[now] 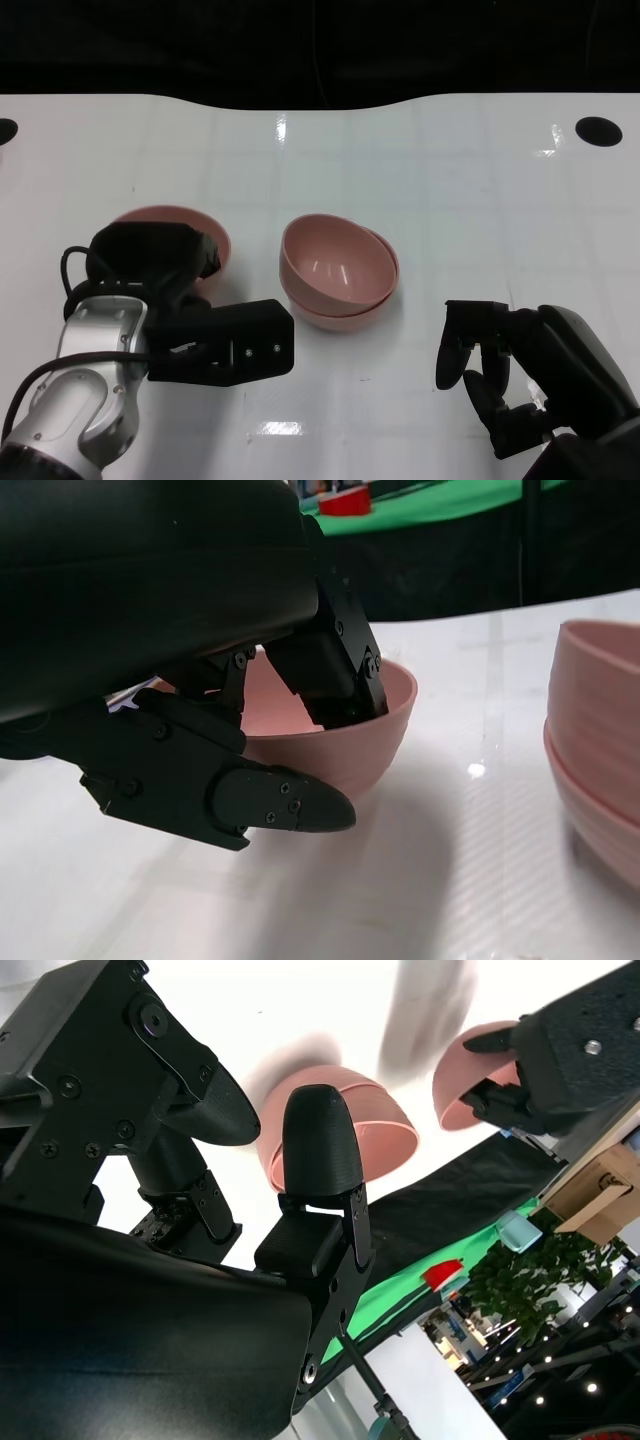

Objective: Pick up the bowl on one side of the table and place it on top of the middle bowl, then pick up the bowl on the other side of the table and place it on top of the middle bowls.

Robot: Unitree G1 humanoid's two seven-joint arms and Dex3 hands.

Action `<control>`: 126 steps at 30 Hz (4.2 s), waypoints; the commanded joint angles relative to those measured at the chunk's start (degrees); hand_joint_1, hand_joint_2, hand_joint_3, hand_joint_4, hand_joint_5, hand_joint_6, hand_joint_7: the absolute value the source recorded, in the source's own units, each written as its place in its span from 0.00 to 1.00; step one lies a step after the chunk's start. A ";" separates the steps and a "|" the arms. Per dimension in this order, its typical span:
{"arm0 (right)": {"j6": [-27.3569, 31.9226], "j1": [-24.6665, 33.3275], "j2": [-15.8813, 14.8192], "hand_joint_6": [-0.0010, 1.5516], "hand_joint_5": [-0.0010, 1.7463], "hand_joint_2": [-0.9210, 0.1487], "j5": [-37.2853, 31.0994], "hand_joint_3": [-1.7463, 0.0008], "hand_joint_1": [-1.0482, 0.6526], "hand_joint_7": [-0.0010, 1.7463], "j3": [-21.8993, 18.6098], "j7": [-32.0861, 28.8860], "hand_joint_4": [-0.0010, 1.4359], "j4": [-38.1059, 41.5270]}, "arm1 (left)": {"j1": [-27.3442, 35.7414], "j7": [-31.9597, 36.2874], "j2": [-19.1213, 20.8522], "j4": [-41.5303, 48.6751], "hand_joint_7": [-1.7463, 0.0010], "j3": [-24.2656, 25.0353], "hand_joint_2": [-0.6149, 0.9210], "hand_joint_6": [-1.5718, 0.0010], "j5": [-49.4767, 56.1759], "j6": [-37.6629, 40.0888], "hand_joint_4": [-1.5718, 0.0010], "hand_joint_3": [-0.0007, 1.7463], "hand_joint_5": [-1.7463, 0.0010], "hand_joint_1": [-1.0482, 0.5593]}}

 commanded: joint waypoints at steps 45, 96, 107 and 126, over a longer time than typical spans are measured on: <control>2.55 1.71 0.37 0.53 1.00 0.73 0.09 0.05 0.60 0.87 0.61 0.87 0.66 -3.02 | -11.95 -5.95 2.03 -3.10 0.09 -1.16 0.76 0.52 -10.00 -24.61 0.45 0.48 0.00 0.52; 3.24 1.49 0.95 0.52 1.00 0.74 -0.55 0.04 0.58 0.87 0.79 1.51 0.67 -3.45 | -5.75 -9.14 1.16 -5.02 1.00 -7.25 1.00 0.77 0.23 -13.63 0.76 0.16 0.89 0.26; 3.05 1.43 0.51 0.53 1.00 0.75 -0.03 0.04 0.57 0.88 0.37 2.11 0.66 -2.98 | 3.31 -2.27 2.67 -13.94 1.00 -1.40 1.00 0.98 -2.56 -15.35 0.99 0.20 1.00 0.13; 2.61 1.75 0.45 0.52 1.00 0.74 0.34 0.04 0.59 0.89 0.28 2.49 0.66 -3.02 | 18.35 7.77 3.69 -21.36 0.95 12.18 1.00 0.88 -17.71 -28.08 0.87 0.16 0.92 0.25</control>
